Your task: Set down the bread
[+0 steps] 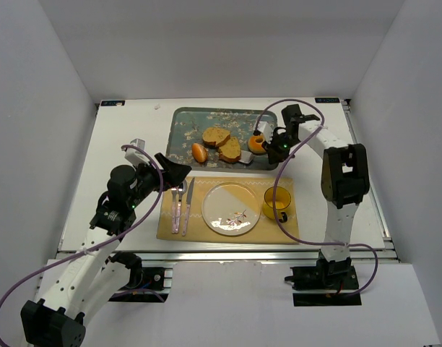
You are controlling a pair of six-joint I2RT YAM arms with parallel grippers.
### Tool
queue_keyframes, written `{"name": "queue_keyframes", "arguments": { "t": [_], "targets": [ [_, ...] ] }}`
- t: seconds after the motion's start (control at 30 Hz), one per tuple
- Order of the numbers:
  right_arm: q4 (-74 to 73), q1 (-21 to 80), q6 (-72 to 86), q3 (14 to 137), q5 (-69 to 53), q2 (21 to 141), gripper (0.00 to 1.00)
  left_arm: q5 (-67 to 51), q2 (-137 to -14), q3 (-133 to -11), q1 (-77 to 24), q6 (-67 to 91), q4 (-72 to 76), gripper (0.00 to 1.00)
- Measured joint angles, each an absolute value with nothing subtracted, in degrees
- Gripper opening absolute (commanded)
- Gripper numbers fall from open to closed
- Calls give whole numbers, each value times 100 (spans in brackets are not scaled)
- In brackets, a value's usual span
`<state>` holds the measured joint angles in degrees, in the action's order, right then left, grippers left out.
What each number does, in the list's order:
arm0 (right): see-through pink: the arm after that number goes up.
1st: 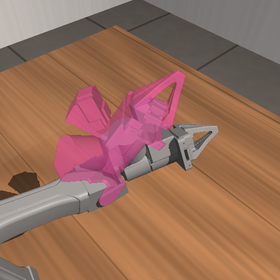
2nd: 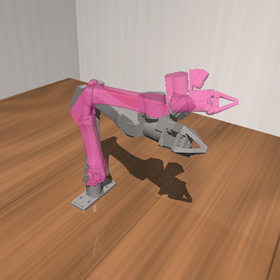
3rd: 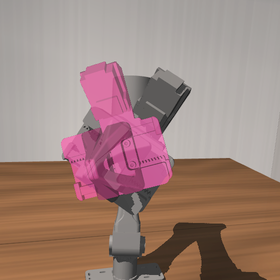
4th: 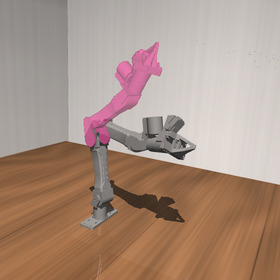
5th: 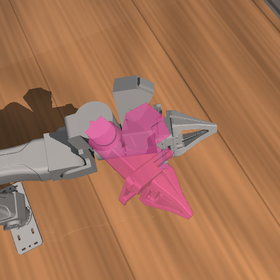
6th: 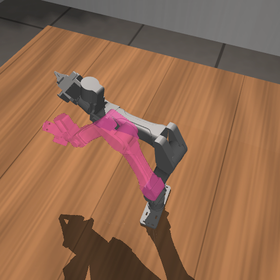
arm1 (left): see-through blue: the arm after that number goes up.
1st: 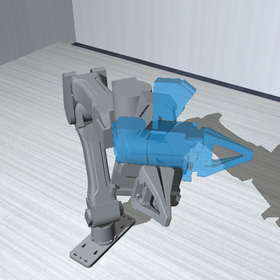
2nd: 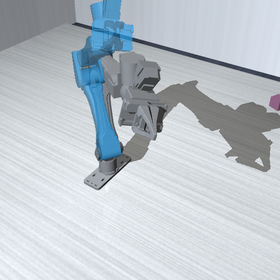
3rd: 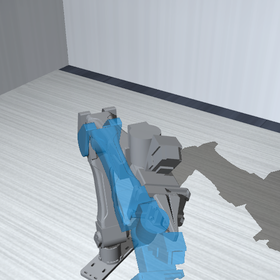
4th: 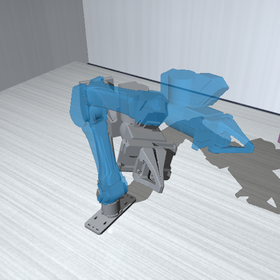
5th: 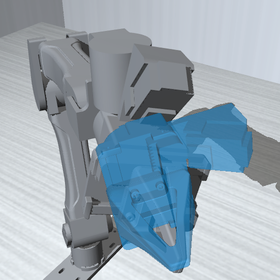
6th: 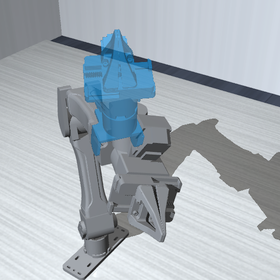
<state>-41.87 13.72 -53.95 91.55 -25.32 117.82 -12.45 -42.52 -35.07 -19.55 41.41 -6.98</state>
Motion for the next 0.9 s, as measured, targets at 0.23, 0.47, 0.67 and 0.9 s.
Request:
{"name": "queue_keyframes", "arguments": {
  "t": [0.23, 0.47, 0.67, 0.9],
  "targets": [
    [-4652, 1374, -5306, 9677, -2427, 12040, 0, -1245, -4257, -3507, -1955, 4141, -698, 98],
    [-4641, 1470, -5164, 9708, -2401, 12046, 0, -1245, -4303, -3507, -1955, 4141, -698, 98],
    [-4480, 1667, -5100, 9708, -2368, 12049, 0, -1245, -4303, -3507, -1955, 4141, -709, 98],
    [-4095, 1765, -4965, 9633, -2331, 12051, 0, -1236, -4270, -3507, -1955, 4143, -770, 98]
  ]
}}
